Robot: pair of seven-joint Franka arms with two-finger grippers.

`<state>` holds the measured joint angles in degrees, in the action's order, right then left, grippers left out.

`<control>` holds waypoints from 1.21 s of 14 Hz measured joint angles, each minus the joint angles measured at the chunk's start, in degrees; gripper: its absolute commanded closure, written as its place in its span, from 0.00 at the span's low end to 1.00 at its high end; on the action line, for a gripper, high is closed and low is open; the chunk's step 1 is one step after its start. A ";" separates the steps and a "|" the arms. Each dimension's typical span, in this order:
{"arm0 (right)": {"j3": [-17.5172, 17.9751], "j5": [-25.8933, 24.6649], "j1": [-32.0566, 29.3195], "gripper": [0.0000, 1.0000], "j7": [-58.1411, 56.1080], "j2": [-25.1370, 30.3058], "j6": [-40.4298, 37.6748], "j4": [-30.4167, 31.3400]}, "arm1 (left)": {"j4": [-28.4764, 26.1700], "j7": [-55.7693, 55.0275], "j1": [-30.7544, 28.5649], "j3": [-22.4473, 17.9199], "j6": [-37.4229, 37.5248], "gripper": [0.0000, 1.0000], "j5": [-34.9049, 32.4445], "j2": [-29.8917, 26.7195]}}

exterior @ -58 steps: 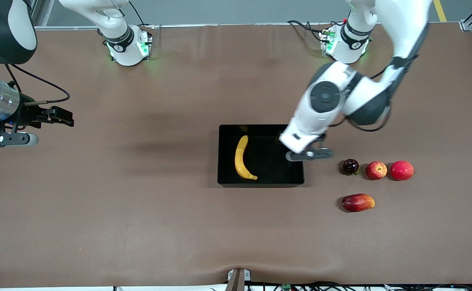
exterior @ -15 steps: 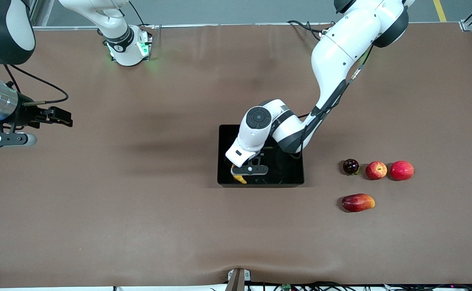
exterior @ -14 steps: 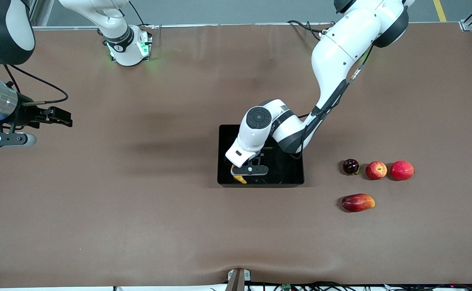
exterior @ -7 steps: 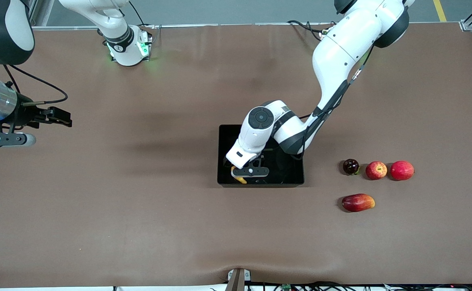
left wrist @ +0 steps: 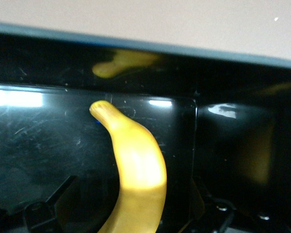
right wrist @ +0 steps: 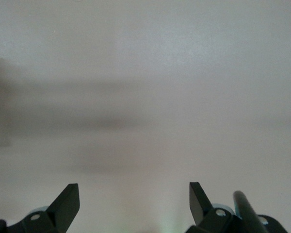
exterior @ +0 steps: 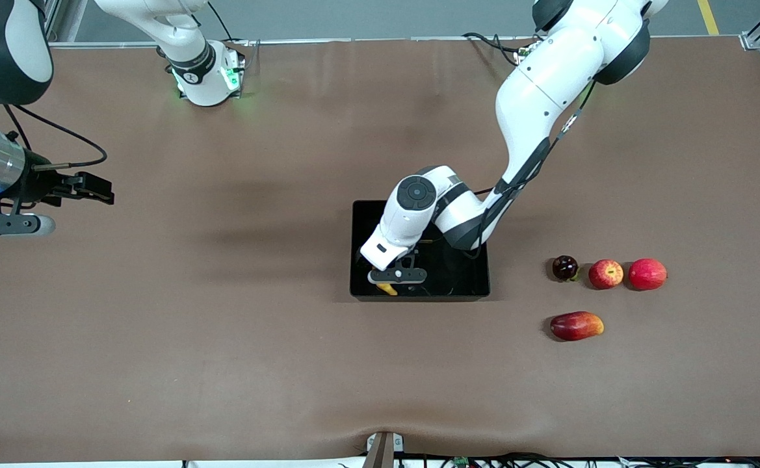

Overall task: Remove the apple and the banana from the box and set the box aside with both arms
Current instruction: 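Lower the left gripper and close it on the yellow banana, then lift the banana out while the right gripper reaches the tray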

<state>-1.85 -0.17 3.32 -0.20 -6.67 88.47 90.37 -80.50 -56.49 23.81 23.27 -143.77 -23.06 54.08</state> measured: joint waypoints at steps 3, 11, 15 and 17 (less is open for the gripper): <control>0.00 0.00 0.00 0.00 0.00 0.00 0.00 0.00 | 0.11 -0.03 1.99 -1.93 -1.65 0.68 0.00 1.12; 0.00 0.02 -0.01 0.00 0.00 0.00 0.01 0.00 | 2.33 0.95 2.88 -3.40 2.80 1.00 -0.14 -0.84; 0.36 0.27 0.17 0.00 0.00 0.00 0.18 -0.01 | 2.60 1.66 2.14 -3.18 13.16 1.00 -0.14 -6.62; 0.64 1.86 0.80 0.00 0.00 0.00 0.55 -0.22 | 2.65 2.60 1.46 -3.06 16.79 1.00 -0.14 -9.93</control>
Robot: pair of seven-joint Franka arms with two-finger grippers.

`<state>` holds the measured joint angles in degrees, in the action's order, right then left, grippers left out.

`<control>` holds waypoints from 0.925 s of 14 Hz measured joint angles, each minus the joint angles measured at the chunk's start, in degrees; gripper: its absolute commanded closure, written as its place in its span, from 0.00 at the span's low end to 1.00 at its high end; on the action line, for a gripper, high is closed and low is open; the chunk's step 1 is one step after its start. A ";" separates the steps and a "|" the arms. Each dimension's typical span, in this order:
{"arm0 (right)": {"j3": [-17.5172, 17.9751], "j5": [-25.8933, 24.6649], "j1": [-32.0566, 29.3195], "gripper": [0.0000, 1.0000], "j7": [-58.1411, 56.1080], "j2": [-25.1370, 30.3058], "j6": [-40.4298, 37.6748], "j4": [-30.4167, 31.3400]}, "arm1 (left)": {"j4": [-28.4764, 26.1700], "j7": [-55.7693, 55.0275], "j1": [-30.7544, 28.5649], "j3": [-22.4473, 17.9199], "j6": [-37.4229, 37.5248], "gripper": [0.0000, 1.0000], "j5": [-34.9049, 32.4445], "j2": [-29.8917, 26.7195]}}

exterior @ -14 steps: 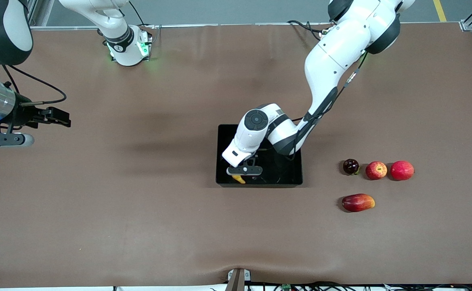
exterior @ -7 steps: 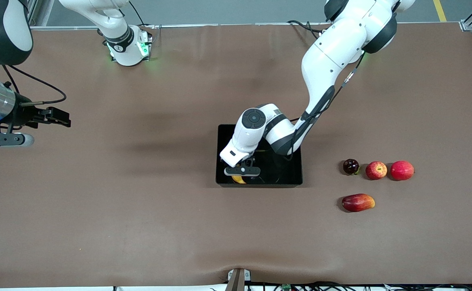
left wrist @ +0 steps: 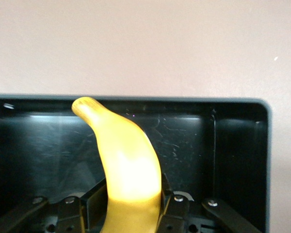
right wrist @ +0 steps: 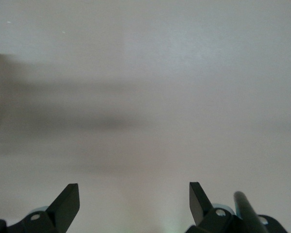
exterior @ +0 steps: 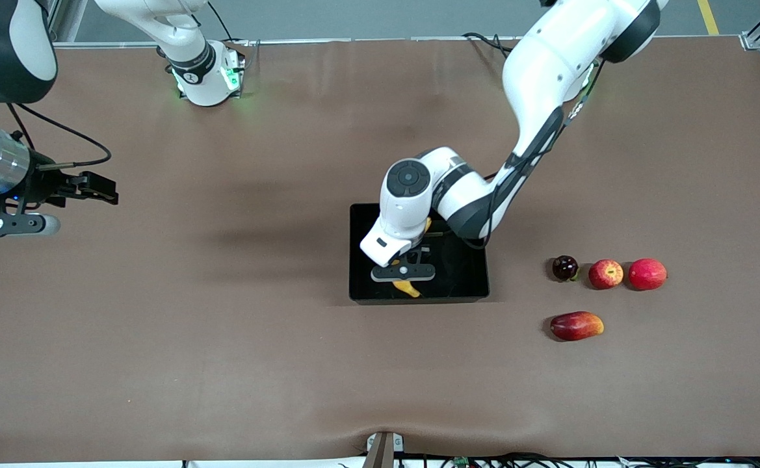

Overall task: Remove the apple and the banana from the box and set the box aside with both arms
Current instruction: 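Lift the banana out while the right gripper reaches the tray, then carry the banana toward the mango while the right gripper grips the tray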

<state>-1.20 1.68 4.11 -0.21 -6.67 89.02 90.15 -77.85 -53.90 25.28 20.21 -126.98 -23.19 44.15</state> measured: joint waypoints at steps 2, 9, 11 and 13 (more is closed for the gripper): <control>0.10 1.82 1.80 0.00 0.00 0.00 0.02 -0.47 | 0.01 0.81 -1.74 0.08 1.21 1.00 1.08 -2.48; 0.60 5.65 13.35 0.00 5.75 -2.12 5.55 -0.48 | 0.00 15.68 -15.30 0.04 8.55 1.00 5.68 -9.19; 0.73 6.18 18.50 0.00 12.05 -5.26 10.82 -0.34 | -0.11 23.87 -20.02 -0.05 11.51 1.00 5.82 -9.72; 0.79 6.20 23.91 0.00 17.84 -9.73 18.39 -0.26 | -0.54 33.70 -24.48 -0.26 12.33 1.00 5.85 -9.70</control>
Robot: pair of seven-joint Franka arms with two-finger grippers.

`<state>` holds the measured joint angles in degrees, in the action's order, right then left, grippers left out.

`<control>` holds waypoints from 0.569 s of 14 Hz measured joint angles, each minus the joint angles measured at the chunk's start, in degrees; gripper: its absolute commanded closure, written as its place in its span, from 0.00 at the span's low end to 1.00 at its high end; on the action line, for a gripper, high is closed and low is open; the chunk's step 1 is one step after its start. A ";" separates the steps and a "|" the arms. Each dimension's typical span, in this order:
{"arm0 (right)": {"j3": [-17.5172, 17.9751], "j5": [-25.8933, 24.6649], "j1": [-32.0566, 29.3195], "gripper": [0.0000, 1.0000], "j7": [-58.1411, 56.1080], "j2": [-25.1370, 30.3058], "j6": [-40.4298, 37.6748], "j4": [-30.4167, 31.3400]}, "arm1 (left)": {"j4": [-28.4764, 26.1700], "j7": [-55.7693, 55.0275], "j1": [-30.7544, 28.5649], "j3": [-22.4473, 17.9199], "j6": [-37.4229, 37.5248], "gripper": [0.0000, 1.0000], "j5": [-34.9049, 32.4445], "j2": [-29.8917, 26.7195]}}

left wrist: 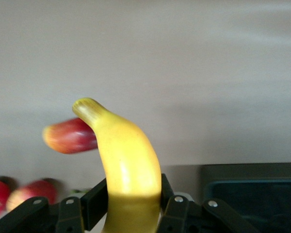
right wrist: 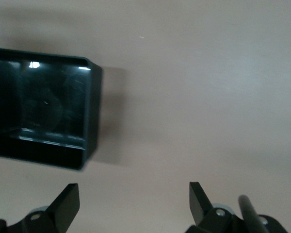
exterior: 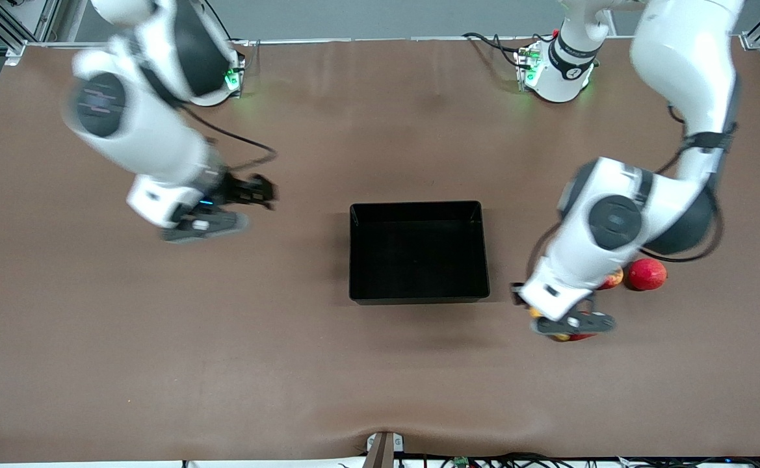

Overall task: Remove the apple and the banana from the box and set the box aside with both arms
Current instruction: 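Carry the banana toward the mango while the right gripper grips the tray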

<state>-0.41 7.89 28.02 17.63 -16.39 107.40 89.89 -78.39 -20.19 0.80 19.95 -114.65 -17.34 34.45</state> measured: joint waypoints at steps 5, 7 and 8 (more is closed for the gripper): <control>-0.02 0.00 7.87 0.00 11.19 -9.66 11.45 -0.08 | -1.37 27.38 -12.66 -0.37 -0.21 1.00 0.01 2.20; -0.06 0.00 8.35 0.00 11.51 -12.42 15.01 -0.06 | -1.75 37.24 -17.10 -0.37 -3.56 1.00 0.02 4.82; -0.08 0.00 8.37 0.00 11.51 -14.12 16.91 -0.03 | -2.16 40.50 -18.29 -0.38 -5.75 1.00 0.02 6.36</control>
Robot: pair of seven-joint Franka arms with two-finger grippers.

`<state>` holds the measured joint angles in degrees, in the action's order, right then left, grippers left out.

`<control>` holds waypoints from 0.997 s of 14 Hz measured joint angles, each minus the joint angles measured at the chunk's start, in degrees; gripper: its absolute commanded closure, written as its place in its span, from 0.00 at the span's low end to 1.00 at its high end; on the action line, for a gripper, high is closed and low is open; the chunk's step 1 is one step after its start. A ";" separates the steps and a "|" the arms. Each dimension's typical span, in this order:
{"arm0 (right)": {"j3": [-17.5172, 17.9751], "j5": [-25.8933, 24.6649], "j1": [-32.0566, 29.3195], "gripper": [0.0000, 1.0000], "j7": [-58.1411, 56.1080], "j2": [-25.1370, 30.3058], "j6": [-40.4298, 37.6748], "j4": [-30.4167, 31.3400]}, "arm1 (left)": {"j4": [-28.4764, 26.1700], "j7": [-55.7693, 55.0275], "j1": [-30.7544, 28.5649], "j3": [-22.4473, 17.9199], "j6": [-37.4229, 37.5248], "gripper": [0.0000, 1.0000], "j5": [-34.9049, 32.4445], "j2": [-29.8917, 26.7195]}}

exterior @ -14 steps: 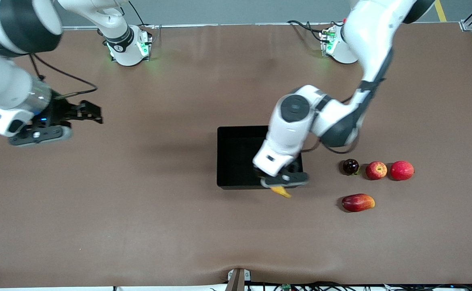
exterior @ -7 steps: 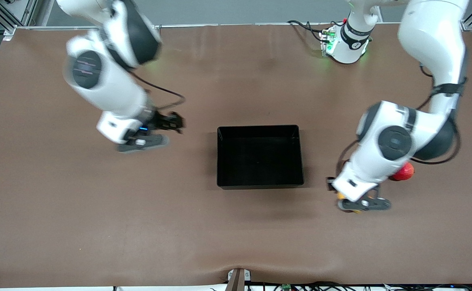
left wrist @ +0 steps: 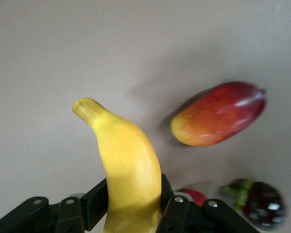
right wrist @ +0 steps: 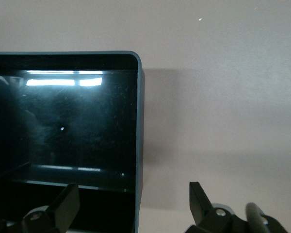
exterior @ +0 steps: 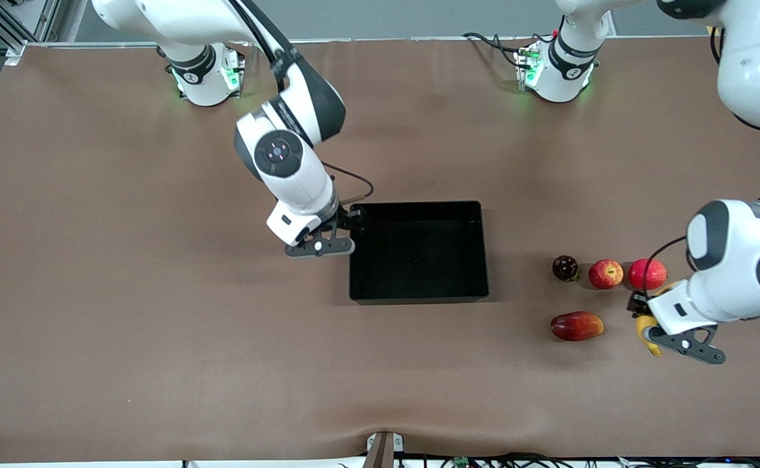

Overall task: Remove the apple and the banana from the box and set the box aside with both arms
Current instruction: 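Carry the banana toward the mango while the right gripper grips the tray, then lower the banana beside the mango and open the left gripper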

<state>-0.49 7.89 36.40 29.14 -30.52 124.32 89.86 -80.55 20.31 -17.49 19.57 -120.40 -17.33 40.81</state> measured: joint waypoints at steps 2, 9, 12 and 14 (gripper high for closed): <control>0.02 0.00 0.77 0.00 -0.01 -3.88 4.74 0.00 | -0.59 6.11 -0.72 -0.13 -3.99 1.00 -0.84 3.00; 0.01 -0.03 3.33 1.00 -0.01 -8.86 8.88 -0.51 | -0.88 11.64 -2.58 -0.67 -13.73 0.37 -1.74 9.84; -0.47 0.02 3.24 1.00 0.00 -8.86 8.76 -0.75 | -0.88 11.18 -2.74 -0.63 -14.28 0.00 -0.66 10.27; -0.87 1.03 3.06 1.00 0.00 -8.86 8.68 -0.75 | -0.87 11.10 -2.88 -0.59 -14.35 0.00 1.53 10.24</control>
<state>-1.36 8.91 39.45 29.14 -39.38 132.99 89.11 -81.41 31.41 -20.37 18.98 -134.75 -15.80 51.05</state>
